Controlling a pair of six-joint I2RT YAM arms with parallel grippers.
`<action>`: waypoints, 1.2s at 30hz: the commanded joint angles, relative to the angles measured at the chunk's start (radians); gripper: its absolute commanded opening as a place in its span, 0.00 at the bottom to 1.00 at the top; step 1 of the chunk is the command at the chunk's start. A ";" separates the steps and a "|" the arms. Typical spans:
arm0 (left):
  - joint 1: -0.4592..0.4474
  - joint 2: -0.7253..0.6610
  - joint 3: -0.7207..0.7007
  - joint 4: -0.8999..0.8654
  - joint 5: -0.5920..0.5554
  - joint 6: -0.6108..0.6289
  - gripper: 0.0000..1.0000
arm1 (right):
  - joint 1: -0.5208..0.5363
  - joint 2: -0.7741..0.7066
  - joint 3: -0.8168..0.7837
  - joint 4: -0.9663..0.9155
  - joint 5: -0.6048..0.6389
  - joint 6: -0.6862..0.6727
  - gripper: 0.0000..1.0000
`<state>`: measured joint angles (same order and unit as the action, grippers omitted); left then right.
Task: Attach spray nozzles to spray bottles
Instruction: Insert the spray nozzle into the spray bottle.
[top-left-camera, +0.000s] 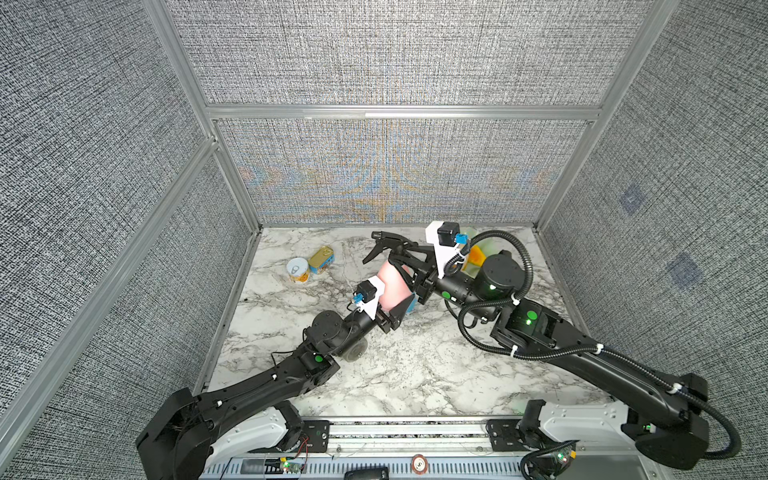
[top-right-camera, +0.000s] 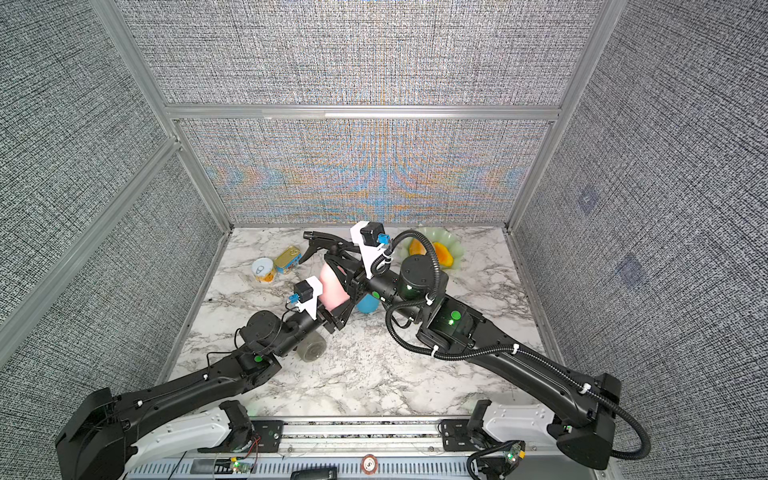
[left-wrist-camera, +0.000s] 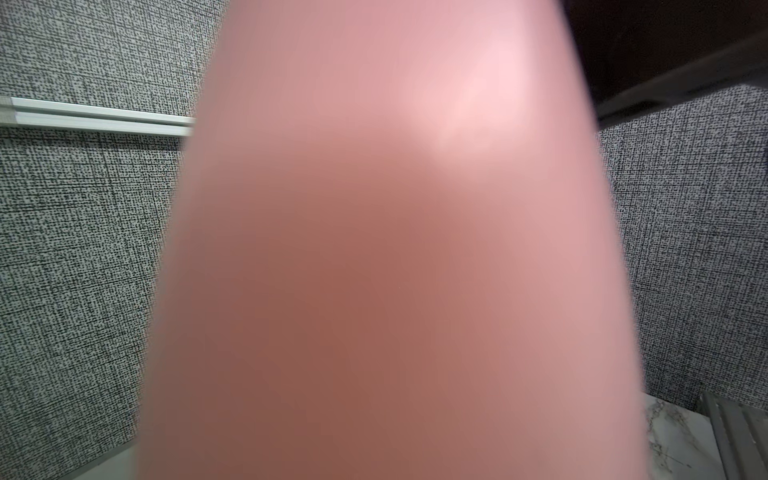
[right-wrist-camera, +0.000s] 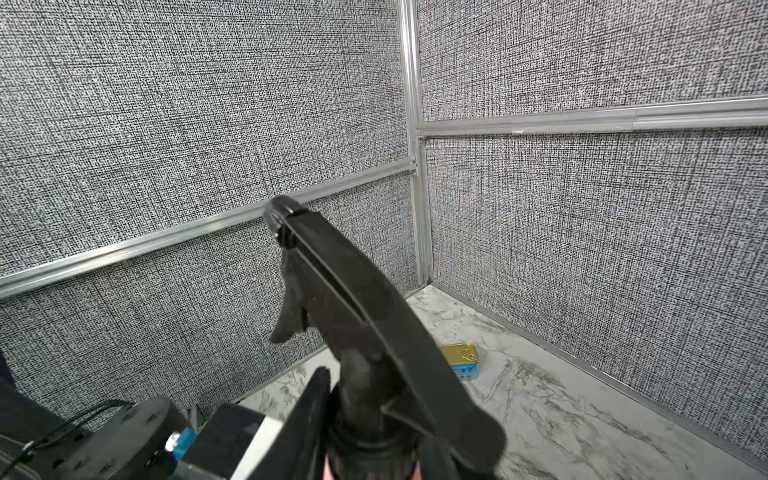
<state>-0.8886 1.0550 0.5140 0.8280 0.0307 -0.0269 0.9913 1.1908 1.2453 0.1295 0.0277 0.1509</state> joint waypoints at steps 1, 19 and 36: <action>0.000 -0.007 0.010 0.063 -0.011 -0.017 0.57 | 0.002 -0.002 -0.028 -0.045 0.041 0.006 0.34; 0.000 0.001 0.034 0.018 -0.076 0.041 0.57 | 0.198 0.264 0.119 -0.184 0.861 0.052 0.33; 0.000 -0.011 0.006 0.067 -0.083 0.053 0.57 | 0.249 0.196 0.169 -0.138 0.574 0.020 0.54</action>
<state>-0.8875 1.0492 0.5179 0.8154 -0.0860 0.0013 1.2289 1.3853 1.4136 0.0299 0.6926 0.1707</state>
